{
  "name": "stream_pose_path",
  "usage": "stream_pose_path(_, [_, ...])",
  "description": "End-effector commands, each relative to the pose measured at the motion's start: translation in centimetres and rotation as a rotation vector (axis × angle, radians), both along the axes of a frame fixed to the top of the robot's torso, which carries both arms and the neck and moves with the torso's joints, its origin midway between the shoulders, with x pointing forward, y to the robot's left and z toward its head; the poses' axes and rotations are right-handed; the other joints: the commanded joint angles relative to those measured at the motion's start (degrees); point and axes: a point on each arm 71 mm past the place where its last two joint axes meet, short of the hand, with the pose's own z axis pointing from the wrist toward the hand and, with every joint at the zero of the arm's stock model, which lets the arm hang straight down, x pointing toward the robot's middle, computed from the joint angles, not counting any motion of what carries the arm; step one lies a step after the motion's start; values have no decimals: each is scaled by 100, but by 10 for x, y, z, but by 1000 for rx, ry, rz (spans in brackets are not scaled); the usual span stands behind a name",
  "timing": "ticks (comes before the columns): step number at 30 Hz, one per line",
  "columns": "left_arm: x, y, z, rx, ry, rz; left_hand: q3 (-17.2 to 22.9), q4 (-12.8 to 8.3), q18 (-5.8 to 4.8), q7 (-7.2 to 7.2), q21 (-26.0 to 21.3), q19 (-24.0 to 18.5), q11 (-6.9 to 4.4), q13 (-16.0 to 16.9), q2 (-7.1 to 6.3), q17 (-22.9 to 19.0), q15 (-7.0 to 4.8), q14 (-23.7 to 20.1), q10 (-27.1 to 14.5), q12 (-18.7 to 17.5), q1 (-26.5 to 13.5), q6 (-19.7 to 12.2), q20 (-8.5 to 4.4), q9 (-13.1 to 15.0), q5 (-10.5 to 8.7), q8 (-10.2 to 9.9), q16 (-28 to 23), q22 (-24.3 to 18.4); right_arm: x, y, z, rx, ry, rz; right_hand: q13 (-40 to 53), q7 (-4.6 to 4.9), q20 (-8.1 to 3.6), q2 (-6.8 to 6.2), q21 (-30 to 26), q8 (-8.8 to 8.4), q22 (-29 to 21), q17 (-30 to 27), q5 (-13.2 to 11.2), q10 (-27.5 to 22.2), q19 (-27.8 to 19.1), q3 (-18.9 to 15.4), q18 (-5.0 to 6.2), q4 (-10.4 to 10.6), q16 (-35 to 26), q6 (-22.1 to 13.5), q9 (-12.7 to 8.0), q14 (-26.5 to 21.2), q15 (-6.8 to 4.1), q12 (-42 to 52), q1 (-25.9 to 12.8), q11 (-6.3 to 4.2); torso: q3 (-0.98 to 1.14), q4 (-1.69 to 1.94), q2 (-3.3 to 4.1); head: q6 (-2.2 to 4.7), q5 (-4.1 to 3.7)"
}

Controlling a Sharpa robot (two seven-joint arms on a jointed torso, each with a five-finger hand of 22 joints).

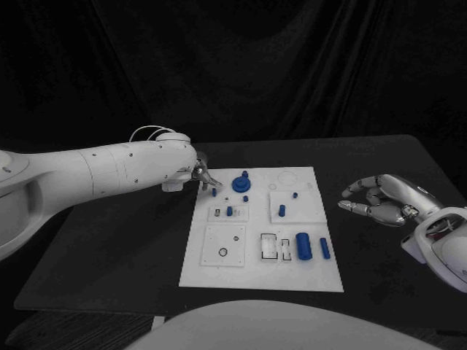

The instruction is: Assemble the parts on the task board

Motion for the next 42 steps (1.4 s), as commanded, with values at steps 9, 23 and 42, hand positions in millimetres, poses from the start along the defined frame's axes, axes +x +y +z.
stream_pose_path(9, [-1,1,-4,-13,6,-13,10,-64,42,16,-29,-10,45,1499,0,1508,54,595,598,16,84,48,38,-22,57,-37,15,906,-1,0,0,7,-14,9,940,1,-3,26,-12,15,617,646,73,238,29,27,3,-14,-12,47,-10,347,-5,-2,83,4,7,-10,0,-1,-9])
stream_pose_path(23, [-1,-5,-6,-24,12,-32,47,-132,46,9,-49,-18,41,1499,21,1508,53,595,598,16,159,81,39,-51,116,-63,15,909,0,0,-1,3,-7,9,937,0,-4,28,-9,16,618,645,99,238,32,30,2,-13,-12,52,-14,348,-5,-4,88,5,6,-4,-3,-1,-26])
stream_pose_path(42, [-3,-10,-13,-16,28,-31,222,-332,49,-7,-80,-18,28,1499,66,1508,41,595,598,16,324,128,32,-131,389,-157,15,928,0,0,-1,0,-2,8,937,0,-4,28,-9,16,618,645,99,238,32,30,2,-13,-12,52,-14,348,-5,-4,88,5,2,-7,0,-1,-45])
